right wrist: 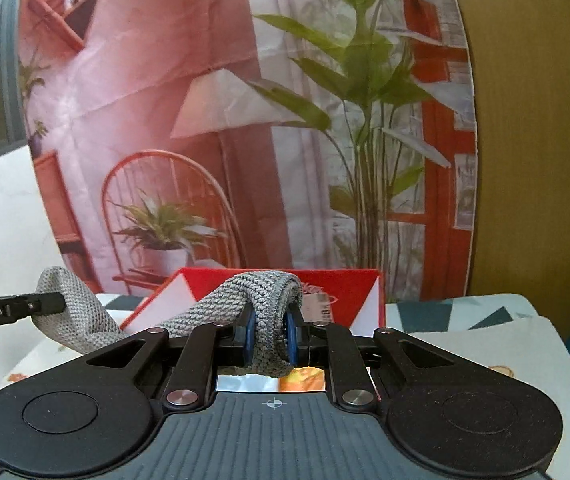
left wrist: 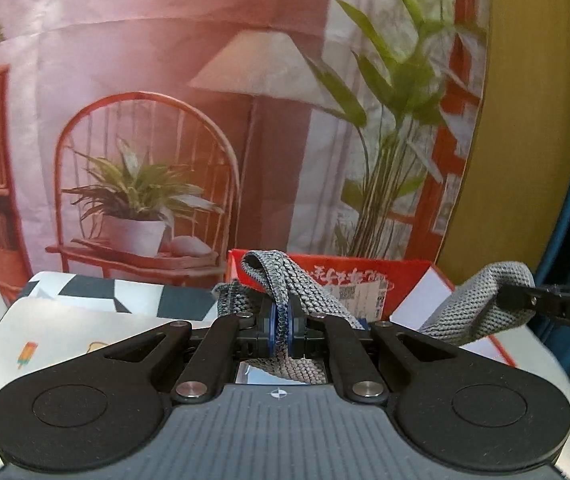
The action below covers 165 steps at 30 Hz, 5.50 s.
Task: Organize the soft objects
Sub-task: 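Lift the grey towel with both tools and carry it over the red box, then open both tools to drop the grey towel into the red box, then move both tools back down to the black eye mask, then close the right tool on the eye mask strap while the left tool grasps the mask too, then lift the black eye mask with both tools and carry it over the red box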
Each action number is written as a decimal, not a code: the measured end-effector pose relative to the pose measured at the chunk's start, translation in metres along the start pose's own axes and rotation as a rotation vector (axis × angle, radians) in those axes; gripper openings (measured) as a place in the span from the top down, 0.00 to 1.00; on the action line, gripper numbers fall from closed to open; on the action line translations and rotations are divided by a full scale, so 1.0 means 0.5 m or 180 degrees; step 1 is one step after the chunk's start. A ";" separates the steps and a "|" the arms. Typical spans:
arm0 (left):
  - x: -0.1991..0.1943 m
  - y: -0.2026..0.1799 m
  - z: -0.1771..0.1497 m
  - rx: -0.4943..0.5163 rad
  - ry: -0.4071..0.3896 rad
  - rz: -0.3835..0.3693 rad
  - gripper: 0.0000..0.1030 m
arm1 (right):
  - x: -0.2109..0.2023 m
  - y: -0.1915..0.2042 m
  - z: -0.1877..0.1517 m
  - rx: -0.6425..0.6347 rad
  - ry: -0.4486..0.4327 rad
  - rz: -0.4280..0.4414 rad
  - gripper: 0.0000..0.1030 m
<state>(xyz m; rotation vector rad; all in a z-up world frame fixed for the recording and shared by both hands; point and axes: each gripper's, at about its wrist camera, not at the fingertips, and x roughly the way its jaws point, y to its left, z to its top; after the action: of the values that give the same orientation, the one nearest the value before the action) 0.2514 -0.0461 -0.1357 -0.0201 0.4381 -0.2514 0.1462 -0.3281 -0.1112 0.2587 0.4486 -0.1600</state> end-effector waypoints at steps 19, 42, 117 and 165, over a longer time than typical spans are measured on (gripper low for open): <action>0.170 -0.023 -0.039 0.0250 0.1111 -0.0205 0.94 | 0.168 0.026 -0.046 -0.0577 0.1006 -0.0133 0.86; 0.060 -0.024 0.001 0.0298 0.0728 -0.0466 0.36 | 0.077 0.038 -0.035 -0.0541 0.0194 -0.0188 0.61; -0.048 0.041 -0.308 -0.0222 0.1186 -0.0252 0.36 | -0.069 0.036 -0.409 0.0747 0.0382 -0.0141 0.85; -0.111 0.052 -0.297 -0.0258 0.0727 -0.0403 0.88 | -0.111 0.075 -0.388 0.0222 0.0129 -0.0009 0.88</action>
<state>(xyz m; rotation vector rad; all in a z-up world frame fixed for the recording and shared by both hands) 0.1463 -0.0022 -0.2489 -0.0995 0.6754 -0.3623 0.0257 -0.2326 -0.2470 0.3301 0.4841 -0.1735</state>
